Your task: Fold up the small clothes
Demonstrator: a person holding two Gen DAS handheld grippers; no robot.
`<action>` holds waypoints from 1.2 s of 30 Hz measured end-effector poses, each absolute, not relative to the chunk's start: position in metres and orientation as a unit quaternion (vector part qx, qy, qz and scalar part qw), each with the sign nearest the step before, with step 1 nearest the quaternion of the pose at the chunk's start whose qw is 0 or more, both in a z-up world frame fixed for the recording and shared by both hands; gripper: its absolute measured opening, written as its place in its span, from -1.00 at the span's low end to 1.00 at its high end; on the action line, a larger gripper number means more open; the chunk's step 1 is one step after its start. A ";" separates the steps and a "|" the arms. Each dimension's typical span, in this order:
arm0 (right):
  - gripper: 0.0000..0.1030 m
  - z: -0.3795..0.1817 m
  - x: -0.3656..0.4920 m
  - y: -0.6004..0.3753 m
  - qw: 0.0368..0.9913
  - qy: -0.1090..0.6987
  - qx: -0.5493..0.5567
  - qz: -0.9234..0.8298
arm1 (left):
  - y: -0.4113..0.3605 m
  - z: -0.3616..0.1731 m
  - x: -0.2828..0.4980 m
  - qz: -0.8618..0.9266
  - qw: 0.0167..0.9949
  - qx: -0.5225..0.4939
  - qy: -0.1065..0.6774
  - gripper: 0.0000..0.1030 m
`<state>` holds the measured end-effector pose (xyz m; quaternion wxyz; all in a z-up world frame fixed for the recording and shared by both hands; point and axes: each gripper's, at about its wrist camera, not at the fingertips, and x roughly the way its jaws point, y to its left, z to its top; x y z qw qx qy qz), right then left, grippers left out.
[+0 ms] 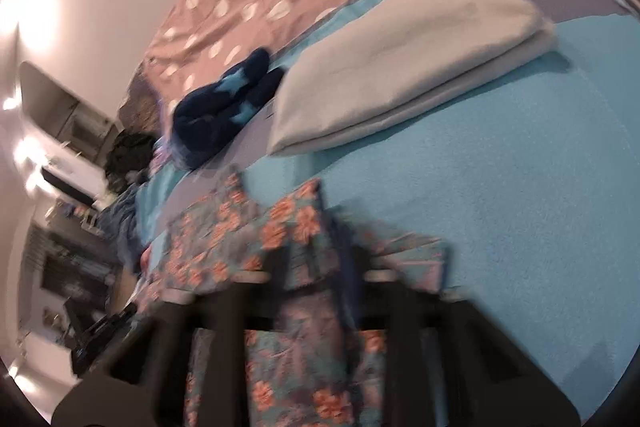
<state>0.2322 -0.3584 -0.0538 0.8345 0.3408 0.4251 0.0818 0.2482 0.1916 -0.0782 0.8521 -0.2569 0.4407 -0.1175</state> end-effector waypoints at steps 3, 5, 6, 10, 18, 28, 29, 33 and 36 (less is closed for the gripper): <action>-0.91 -0.038 0.220 -0.368 0.825 0.375 0.400 0.135 | 0.192 -0.063 0.245 -0.123 0.858 -0.264 0.423 -0.89; -0.91 -0.022 0.209 -0.381 0.810 0.324 0.453 0.182 | 0.194 -0.047 0.242 -0.139 0.861 -0.277 0.403 -0.89; -0.91 -0.015 0.206 -0.385 0.810 0.309 0.462 0.188 | 0.194 -0.037 0.242 -0.149 0.864 -0.283 0.390 -0.89; -0.91 0.013 0.207 -0.397 0.833 0.281 0.447 0.164 | 0.186 -0.010 0.272 -0.150 0.873 -0.267 0.379 -0.88; -0.16 -0.029 0.268 -0.398 0.841 0.357 0.407 -0.003 | 0.174 -0.063 0.344 -0.063 0.850 -0.241 0.464 -0.35; -0.16 -0.039 0.201 -0.380 0.864 0.412 0.285 0.041 | 0.203 -0.053 0.262 -0.092 0.868 -0.232 0.429 -0.10; -0.16 -0.041 0.183 -0.380 0.861 0.415 0.289 0.050 | 0.205 -0.051 0.244 -0.097 0.870 -0.232 0.424 -0.07; -0.12 -0.042 0.118 -0.379 0.861 0.415 0.289 0.065 | 0.204 -0.042 0.172 -0.113 0.883 -0.219 0.398 0.05; 0.05 -0.043 0.079 -0.378 0.850 0.415 0.314 0.078 | 0.202 -0.043 0.122 -0.114 0.889 -0.209 0.391 0.24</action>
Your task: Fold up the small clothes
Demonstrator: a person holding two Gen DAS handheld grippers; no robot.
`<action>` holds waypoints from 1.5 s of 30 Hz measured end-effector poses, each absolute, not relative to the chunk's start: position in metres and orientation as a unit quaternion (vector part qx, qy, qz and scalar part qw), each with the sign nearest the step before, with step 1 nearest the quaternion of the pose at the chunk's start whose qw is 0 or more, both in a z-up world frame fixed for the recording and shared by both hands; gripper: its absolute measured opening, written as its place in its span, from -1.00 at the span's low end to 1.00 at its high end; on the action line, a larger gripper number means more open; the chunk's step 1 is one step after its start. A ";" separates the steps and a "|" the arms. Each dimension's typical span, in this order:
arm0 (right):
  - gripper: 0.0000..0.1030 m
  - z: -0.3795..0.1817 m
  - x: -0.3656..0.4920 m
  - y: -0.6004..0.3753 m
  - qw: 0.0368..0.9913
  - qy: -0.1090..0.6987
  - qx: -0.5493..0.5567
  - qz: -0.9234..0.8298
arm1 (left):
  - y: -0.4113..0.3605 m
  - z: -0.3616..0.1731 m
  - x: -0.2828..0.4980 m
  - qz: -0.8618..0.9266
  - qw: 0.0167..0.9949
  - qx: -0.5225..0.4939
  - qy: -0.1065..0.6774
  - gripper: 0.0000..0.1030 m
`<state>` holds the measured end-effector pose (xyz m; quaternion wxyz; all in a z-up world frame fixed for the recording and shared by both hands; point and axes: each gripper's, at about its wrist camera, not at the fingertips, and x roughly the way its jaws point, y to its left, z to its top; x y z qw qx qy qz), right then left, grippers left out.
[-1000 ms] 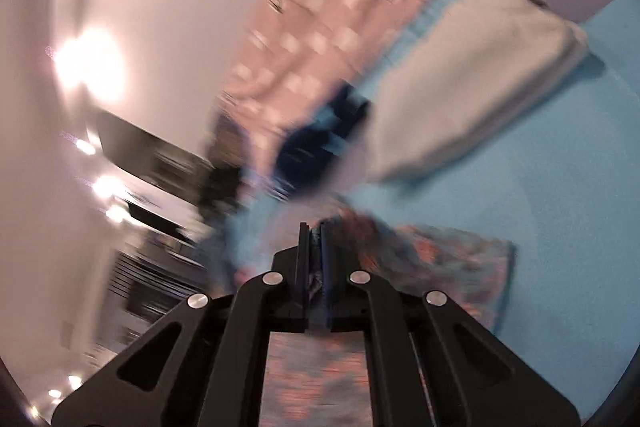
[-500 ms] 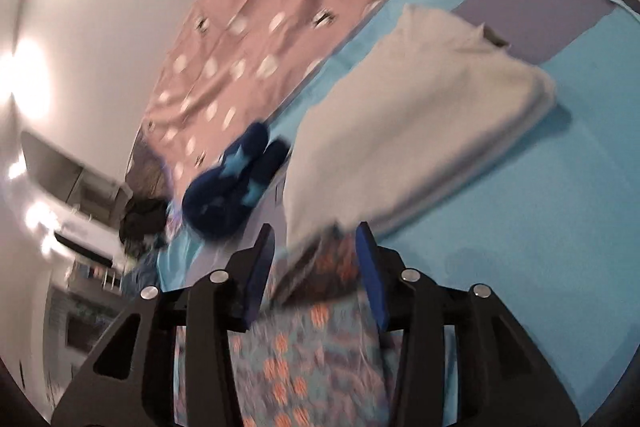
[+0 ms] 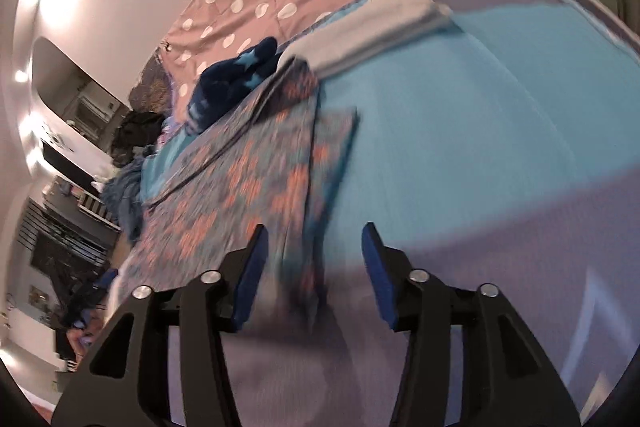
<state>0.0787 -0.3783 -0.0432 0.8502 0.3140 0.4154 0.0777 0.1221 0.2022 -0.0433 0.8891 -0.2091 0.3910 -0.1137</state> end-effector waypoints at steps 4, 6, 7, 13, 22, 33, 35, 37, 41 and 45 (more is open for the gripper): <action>0.12 -0.047 0.040 -0.369 0.828 0.426 0.350 0.100 | 0.200 -0.063 0.084 -0.107 0.878 -0.214 0.416 0.37; 0.16 -0.046 0.031 -0.359 0.822 0.426 0.358 0.120 | 0.200 -0.076 0.069 -0.125 0.856 -0.259 0.430 0.37; 0.21 -0.047 0.028 -0.354 0.819 0.425 0.363 0.134 | 0.199 -0.081 0.064 -0.142 0.844 -0.285 0.432 0.39; 0.30 -0.058 0.043 -0.332 0.802 0.431 0.391 0.137 | 0.182 -0.089 0.073 -0.160 0.840 -0.318 0.410 0.48; 0.22 -0.065 0.072 -0.333 0.814 0.375 0.439 0.056 | 0.182 -0.109 0.125 -0.155 0.805 -0.407 0.403 -0.87; -0.80 -0.019 0.031 -0.342 0.826 0.377 0.410 0.082 | 0.187 -0.058 0.059 -0.186 0.839 -0.349 0.374 -0.92; -0.80 -0.014 -0.003 -0.342 0.827 0.389 0.397 0.085 | 0.188 -0.057 0.032 -0.196 0.836 -0.338 0.386 -0.92; -0.80 -0.020 -0.035 -0.343 0.822 0.404 0.393 0.078 | 0.185 -0.061 0.008 -0.198 0.834 -0.319 0.405 -0.92; -0.71 -0.046 -0.089 -0.344 0.810 0.447 0.375 0.055 | 0.173 -0.073 -0.046 -0.176 0.837 -0.255 0.452 -0.90; -0.59 -0.054 -0.097 -0.354 0.804 0.474 0.358 0.033 | 0.195 -0.049 -0.068 -0.039 0.881 -0.210 0.422 -0.12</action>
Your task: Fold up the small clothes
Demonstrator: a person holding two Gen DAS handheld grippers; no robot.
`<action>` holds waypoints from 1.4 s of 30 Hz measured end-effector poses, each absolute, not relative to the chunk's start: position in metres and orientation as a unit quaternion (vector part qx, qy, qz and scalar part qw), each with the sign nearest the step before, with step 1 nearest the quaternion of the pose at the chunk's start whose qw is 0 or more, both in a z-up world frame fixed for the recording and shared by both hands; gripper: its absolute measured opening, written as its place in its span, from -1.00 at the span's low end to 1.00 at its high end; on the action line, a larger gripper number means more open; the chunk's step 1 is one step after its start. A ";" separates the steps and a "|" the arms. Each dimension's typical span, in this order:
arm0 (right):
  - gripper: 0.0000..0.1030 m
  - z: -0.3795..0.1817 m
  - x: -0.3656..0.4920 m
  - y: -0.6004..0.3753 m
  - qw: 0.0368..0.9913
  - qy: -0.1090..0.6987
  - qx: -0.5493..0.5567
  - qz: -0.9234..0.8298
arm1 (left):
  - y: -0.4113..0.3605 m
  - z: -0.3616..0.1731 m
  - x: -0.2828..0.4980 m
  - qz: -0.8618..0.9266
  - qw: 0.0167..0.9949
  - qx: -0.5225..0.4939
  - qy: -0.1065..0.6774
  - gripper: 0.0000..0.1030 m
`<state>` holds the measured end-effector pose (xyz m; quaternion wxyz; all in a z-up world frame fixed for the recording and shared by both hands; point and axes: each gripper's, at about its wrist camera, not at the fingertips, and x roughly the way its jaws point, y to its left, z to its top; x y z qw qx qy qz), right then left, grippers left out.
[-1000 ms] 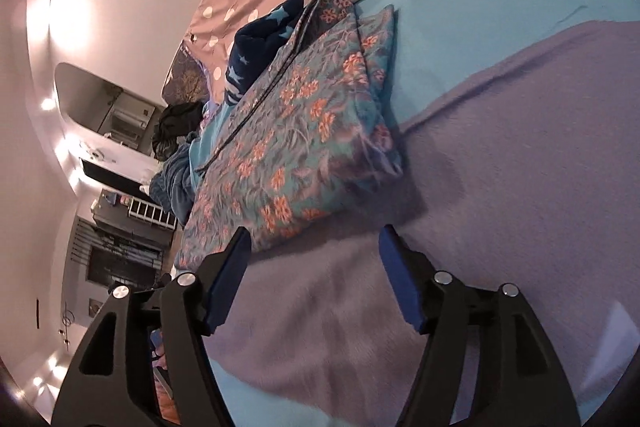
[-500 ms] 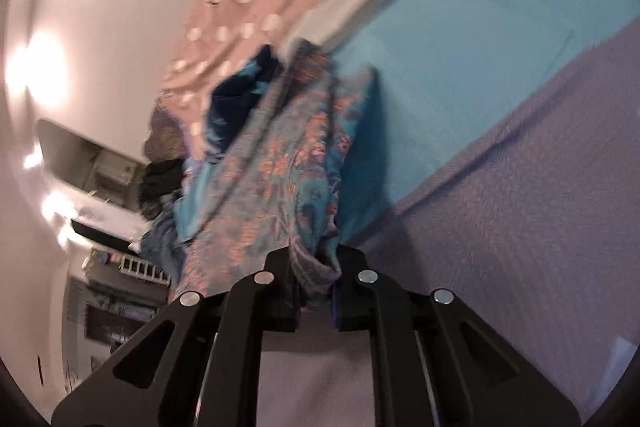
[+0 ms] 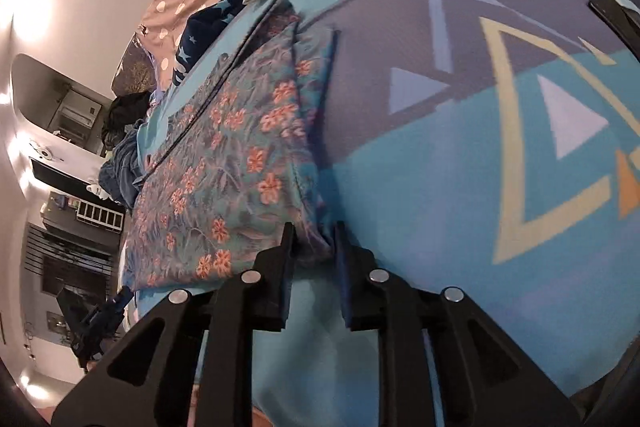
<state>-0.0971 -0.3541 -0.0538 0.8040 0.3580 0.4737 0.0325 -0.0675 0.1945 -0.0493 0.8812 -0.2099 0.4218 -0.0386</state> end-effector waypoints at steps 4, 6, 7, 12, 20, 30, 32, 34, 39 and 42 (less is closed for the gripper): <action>-0.50 -0.014 -0.087 -0.361 0.860 0.422 0.286 -0.025 | 0.190 -0.005 -0.059 -0.035 0.928 -0.156 0.337 0.08; -0.46 0.003 -0.071 -0.348 0.888 0.405 0.212 -0.041 | 0.171 0.000 -0.036 -0.044 0.935 -0.121 0.330 0.08; -0.45 0.007 -0.061 -0.339 0.894 0.405 0.189 -0.031 | 0.163 -0.001 -0.027 -0.053 0.933 -0.115 0.336 0.08; -0.45 0.006 -0.013 -0.301 0.886 0.426 0.168 0.069 | 0.090 -0.012 0.009 -0.171 0.907 -0.088 0.375 0.07; -0.44 -0.014 0.042 -0.298 0.886 0.460 0.059 0.020 | 0.072 -0.025 0.052 -0.134 0.910 0.000 0.392 0.07; -0.25 -0.038 0.104 -0.309 0.871 0.491 0.031 0.015 | 0.102 -0.055 0.112 -0.112 0.887 -0.028 0.447 0.03; -0.24 -0.041 0.112 -0.302 0.869 0.494 0.014 0.023 | 0.102 -0.060 0.124 -0.123 0.880 -0.040 0.457 0.03; -0.23 -0.045 0.121 -0.297 0.868 0.496 -0.005 0.027 | 0.102 -0.064 0.139 -0.133 0.874 -0.050 0.466 0.03; -0.23 -0.044 0.145 -0.300 0.870 0.491 0.007 0.029 | 0.116 -0.058 0.172 -0.132 0.877 -0.109 0.449 0.08; -0.22 -0.042 0.161 -0.315 0.880 0.474 0.039 0.000 | 0.138 -0.049 0.190 -0.078 0.894 -0.156 0.413 0.25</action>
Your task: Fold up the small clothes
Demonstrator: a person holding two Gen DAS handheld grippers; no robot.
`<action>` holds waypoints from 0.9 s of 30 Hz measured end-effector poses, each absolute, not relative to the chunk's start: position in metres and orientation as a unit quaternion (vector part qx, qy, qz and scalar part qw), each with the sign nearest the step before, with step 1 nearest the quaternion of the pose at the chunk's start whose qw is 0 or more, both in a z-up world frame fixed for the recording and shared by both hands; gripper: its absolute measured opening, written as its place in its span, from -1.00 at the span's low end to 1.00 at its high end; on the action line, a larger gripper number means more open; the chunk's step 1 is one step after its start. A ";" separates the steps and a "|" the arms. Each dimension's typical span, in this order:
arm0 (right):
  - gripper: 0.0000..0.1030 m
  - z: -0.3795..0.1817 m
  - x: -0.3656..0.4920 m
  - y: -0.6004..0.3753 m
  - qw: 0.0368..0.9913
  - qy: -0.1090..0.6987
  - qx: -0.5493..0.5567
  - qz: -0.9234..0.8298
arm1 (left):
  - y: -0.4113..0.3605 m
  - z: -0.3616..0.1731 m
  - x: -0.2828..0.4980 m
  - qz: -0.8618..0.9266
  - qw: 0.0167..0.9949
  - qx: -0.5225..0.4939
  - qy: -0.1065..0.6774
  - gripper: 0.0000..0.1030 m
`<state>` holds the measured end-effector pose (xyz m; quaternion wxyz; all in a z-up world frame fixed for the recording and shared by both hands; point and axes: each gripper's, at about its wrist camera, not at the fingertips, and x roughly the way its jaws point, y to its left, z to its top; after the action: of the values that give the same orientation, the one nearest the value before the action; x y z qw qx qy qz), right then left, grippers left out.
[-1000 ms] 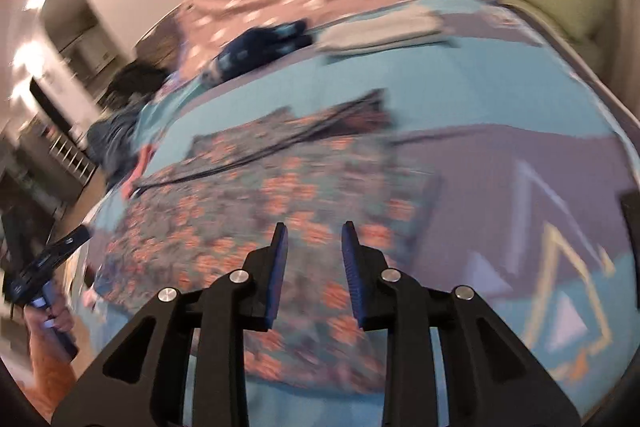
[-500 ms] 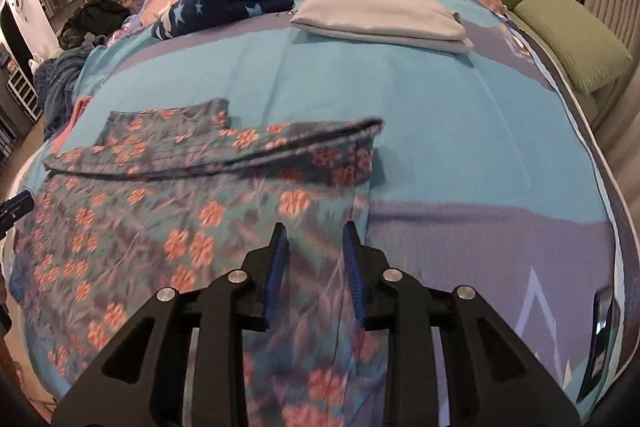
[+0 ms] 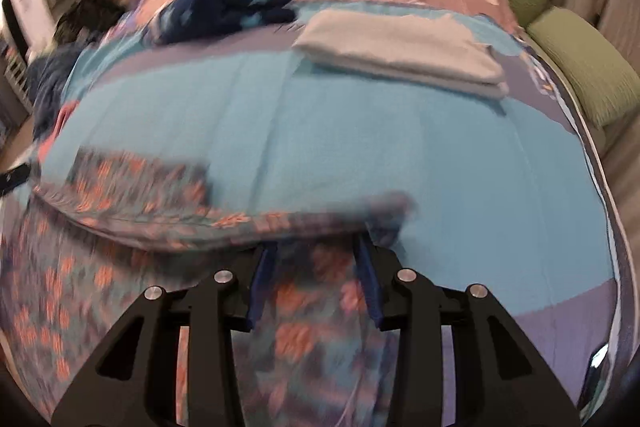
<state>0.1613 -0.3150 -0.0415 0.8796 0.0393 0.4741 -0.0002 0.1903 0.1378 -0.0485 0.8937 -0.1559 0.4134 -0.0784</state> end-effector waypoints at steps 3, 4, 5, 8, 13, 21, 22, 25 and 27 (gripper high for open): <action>-0.22 -0.041 0.167 -0.333 0.882 0.464 0.073 -0.030 | 0.155 -0.045 0.193 -0.057 0.897 -0.191 0.395 0.37; -0.21 -0.042 0.166 -0.338 0.881 0.464 0.084 -0.031 | 0.159 -0.047 0.193 -0.057 0.896 -0.195 0.396 0.39; -0.17 -0.043 0.165 -0.344 0.879 0.466 0.094 -0.029 | 0.162 -0.050 0.193 -0.057 0.894 -0.195 0.400 0.40; -0.03 -0.047 0.162 -0.362 0.875 0.466 0.129 -0.027 | 0.166 -0.067 0.197 -0.072 0.875 -0.201 0.435 0.42; 0.15 -0.054 0.165 -0.378 0.858 0.471 0.207 0.018 | 0.158 -0.080 0.205 -0.113 0.860 -0.196 0.456 -0.57; -0.79 -0.021 0.159 -0.375 0.878 0.412 0.243 0.033 | 0.161 -0.052 0.201 -0.091 0.886 -0.195 0.410 -0.91; -0.65 -0.020 0.158 -0.380 0.880 0.406 0.246 0.019 | 0.162 -0.055 0.202 -0.076 0.888 -0.187 0.413 -0.85; -0.37 -0.032 0.149 -0.389 0.857 0.439 0.269 -0.013 | 0.164 -0.059 0.199 -0.038 0.885 -0.185 0.426 -0.18; -0.33 -0.032 0.125 -0.392 0.854 0.436 0.285 0.005 | 0.160 -0.047 0.187 -0.047 0.894 -0.178 0.408 -0.12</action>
<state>0.1250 -0.3920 -0.0320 0.8536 0.2849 0.4360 0.0055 0.1869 0.1600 -0.0472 0.8942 -0.1779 0.4080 -0.0474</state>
